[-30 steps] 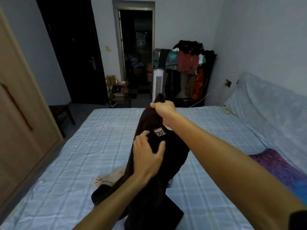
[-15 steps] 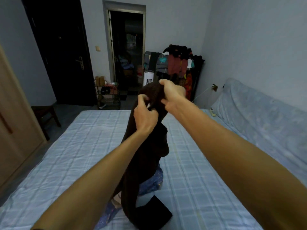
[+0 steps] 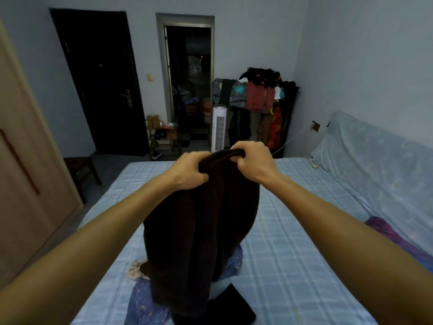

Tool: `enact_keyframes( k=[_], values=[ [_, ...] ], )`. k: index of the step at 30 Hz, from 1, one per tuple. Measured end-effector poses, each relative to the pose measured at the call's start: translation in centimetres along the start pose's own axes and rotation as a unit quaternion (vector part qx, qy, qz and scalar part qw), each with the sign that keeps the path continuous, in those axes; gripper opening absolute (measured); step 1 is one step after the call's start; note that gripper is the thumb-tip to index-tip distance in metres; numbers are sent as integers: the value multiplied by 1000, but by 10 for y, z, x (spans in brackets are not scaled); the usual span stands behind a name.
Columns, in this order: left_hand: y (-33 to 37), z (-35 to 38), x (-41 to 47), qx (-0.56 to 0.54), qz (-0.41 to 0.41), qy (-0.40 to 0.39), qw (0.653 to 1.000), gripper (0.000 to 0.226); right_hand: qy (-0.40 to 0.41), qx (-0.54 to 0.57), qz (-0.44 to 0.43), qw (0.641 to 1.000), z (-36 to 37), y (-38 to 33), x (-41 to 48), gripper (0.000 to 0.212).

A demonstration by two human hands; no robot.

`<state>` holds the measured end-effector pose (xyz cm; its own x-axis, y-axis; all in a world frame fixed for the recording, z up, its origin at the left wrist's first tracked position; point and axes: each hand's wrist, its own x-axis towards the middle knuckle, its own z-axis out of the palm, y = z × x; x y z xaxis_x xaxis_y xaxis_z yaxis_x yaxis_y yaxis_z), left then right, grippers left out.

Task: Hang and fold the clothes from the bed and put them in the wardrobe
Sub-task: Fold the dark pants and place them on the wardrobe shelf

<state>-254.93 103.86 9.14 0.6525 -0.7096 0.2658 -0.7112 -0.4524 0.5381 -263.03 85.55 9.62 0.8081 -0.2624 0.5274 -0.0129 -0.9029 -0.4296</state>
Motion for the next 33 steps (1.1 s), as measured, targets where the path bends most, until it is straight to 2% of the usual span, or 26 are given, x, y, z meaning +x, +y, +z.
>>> enact_keyframes(
  k=[3,4,5,7,8,9,11,14,19,22,24,28,33],
  values=[
    [-24,28,-16,60,-43,-66,995,65,-1,-22,15,1000,-5,8,5,20],
    [-34,40,-24,89,-76,-82,990,66,7,-22,23,999,-6,13,4,21],
    [-48,50,-29,103,-104,-98,984,58,16,-24,31,999,-7,20,4,22],
    [-69,56,-33,50,-165,-115,978,16,26,-31,39,998,-16,39,5,21],
    [-75,53,-30,30,-169,-124,977,8,15,-36,39,998,-24,50,7,21],
    [-79,48,-22,36,-154,-119,980,13,-11,-45,38,998,-33,62,11,20],
    [-81,34,6,110,-113,-95,983,7,-101,-78,31,991,-52,83,21,21],
    [-70,14,58,191,-70,-61,977,10,-239,-97,27,966,-74,107,42,29],
    [-45,-14,151,252,-36,-14,967,13,-344,-92,54,933,-98,142,94,43],
    [-38,-23,206,276,-13,9,961,16,-379,-82,66,920,-110,156,134,38],
    [-33,-34,253,292,-2,30,956,19,-330,-148,60,930,-115,164,177,29],
    [-4,-75,361,283,16,152,947,24,-86,-280,43,955,-134,176,284,24],
    [51,-158,430,228,57,363,902,21,196,-303,-33,932,-186,154,360,21]
  ],
)
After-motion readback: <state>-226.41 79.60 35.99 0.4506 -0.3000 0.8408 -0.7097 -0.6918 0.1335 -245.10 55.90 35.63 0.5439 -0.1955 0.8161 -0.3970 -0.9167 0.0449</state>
